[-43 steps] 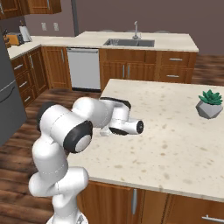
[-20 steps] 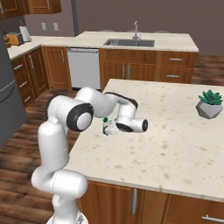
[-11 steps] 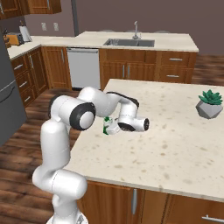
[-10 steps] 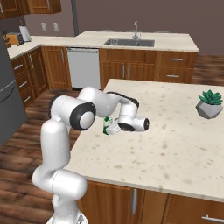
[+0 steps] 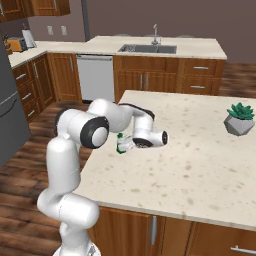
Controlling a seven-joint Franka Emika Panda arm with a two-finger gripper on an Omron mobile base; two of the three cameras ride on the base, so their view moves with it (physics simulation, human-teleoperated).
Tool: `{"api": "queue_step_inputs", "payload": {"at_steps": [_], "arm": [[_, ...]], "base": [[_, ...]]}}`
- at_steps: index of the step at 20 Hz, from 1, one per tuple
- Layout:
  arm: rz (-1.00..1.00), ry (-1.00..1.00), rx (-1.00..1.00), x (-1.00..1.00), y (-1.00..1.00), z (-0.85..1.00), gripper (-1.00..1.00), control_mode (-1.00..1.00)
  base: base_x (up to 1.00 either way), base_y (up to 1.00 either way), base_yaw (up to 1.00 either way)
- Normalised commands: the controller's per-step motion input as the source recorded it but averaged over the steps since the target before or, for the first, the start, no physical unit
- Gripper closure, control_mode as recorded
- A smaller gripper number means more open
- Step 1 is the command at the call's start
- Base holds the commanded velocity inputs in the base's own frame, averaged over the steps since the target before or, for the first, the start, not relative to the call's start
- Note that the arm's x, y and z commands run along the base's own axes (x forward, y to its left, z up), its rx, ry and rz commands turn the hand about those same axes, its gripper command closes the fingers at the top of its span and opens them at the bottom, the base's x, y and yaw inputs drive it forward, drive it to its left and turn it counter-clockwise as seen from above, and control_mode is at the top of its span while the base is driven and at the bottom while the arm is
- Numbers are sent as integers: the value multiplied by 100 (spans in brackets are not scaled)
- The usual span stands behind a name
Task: Pick the milk from the counter and place it in the open cabinet.
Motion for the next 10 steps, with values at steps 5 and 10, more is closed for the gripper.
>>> {"api": "queue_step_inputs", "payload": {"at_steps": [5, 10], "arm": [[0, 13, 0, 0, 20, 0, -100, -100], [0, 10, 0, 0, 16, 0, -100, -100]], "base": [[0, 0, 0], [0, 0, 0]]}}
